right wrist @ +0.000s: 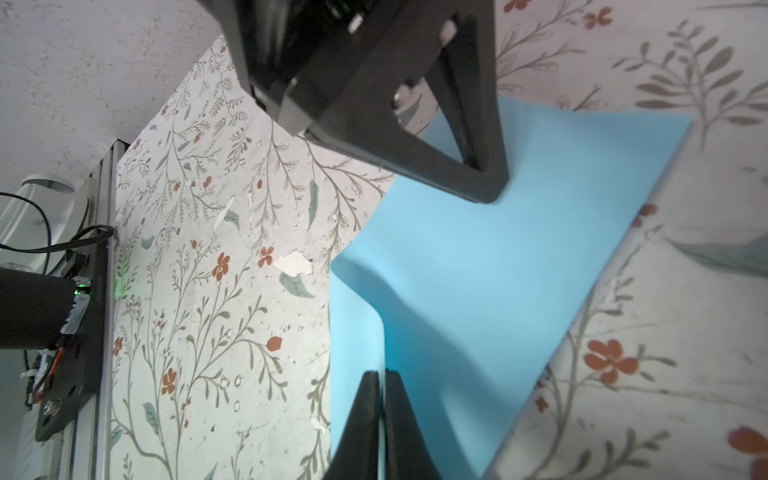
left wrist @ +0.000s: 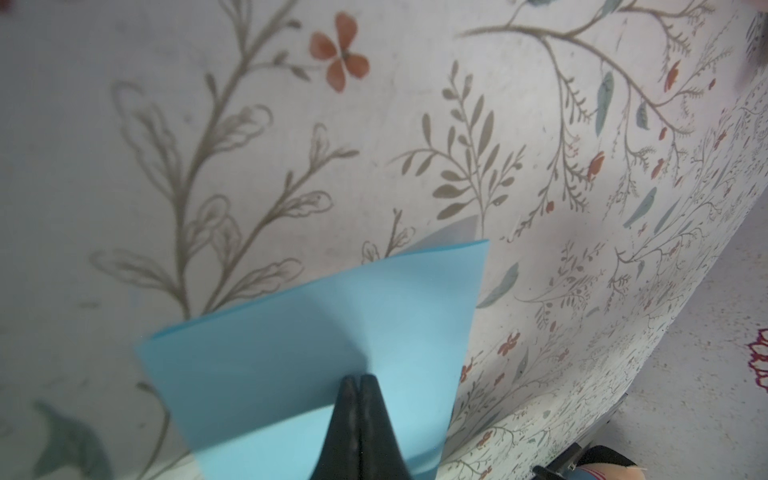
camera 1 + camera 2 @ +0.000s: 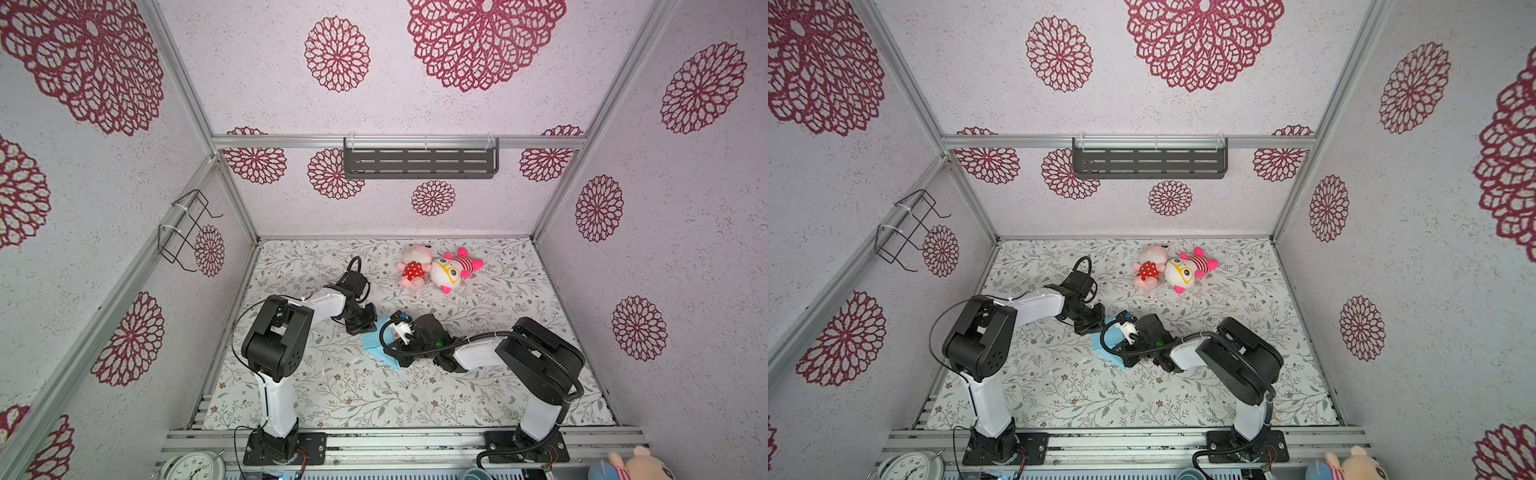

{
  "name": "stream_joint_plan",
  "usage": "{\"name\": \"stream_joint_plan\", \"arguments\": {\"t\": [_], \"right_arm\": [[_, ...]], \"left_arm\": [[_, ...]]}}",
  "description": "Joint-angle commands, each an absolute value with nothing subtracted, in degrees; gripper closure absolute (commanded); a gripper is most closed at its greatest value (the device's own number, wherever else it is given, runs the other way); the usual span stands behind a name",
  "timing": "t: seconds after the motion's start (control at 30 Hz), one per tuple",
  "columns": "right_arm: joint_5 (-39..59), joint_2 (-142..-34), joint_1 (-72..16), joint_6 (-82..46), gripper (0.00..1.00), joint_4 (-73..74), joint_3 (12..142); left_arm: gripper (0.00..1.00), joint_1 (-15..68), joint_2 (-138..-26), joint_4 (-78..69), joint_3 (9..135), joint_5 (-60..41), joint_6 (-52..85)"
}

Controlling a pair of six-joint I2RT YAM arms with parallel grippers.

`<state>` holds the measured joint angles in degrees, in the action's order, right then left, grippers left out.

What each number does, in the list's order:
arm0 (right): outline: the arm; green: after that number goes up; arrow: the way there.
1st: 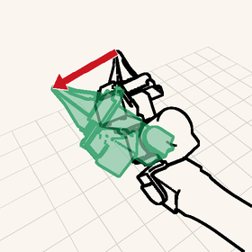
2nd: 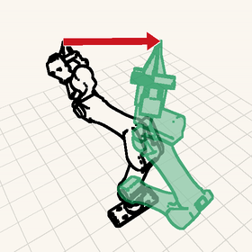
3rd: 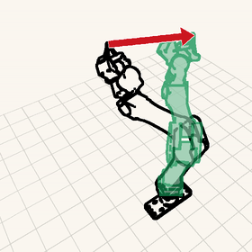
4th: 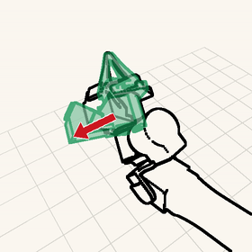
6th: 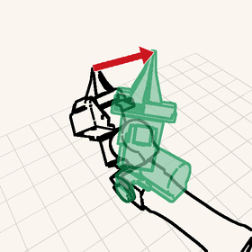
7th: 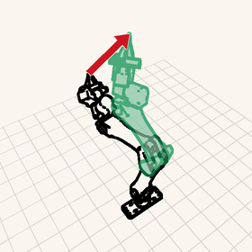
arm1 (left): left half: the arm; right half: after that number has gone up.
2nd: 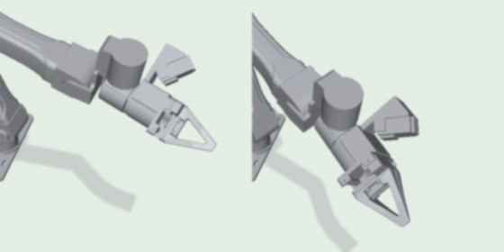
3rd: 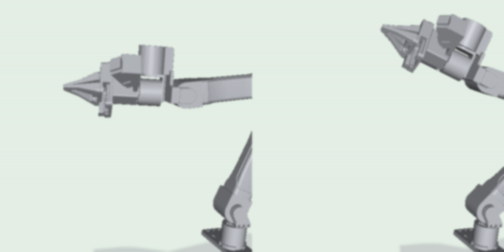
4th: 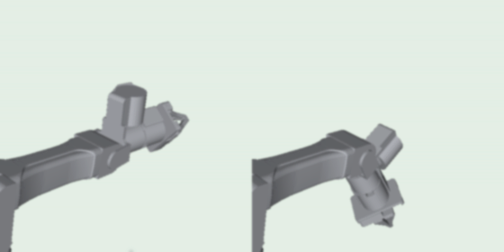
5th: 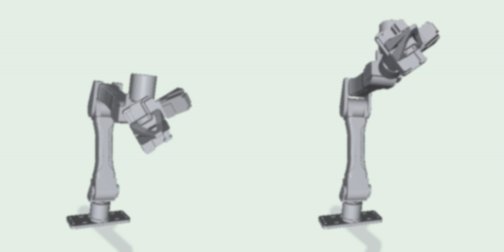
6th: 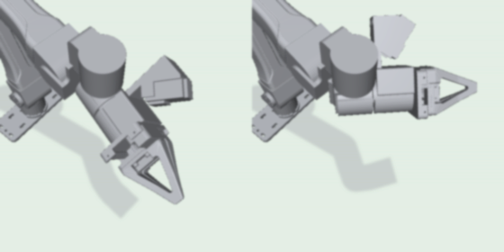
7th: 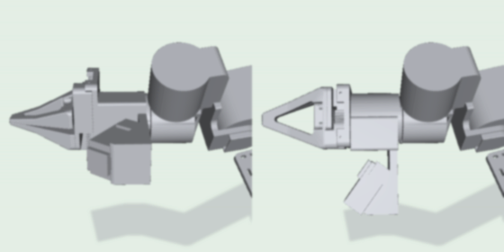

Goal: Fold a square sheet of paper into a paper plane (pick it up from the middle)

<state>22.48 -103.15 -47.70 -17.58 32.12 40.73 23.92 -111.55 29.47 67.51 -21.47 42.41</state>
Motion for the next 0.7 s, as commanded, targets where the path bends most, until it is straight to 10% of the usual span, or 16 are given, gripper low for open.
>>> {"name": "stream_joint_plan", "arguments": {"t": [0.0, 0.67], "right_arm": [[20.9, -101.7, -47.2, -16.0, 0.90, 31.0, 42.5], [17.6, -103.2, -47.3, -15.0, 0.91, 27.3, 44.9]], "left_arm": [[1.00, 24.6, -115.1, 31.2, 66.8, -18.8, 41.0], [1.00, 25.0, -115.8, 31.2, 67.0, -18.9, 40.7]]}}
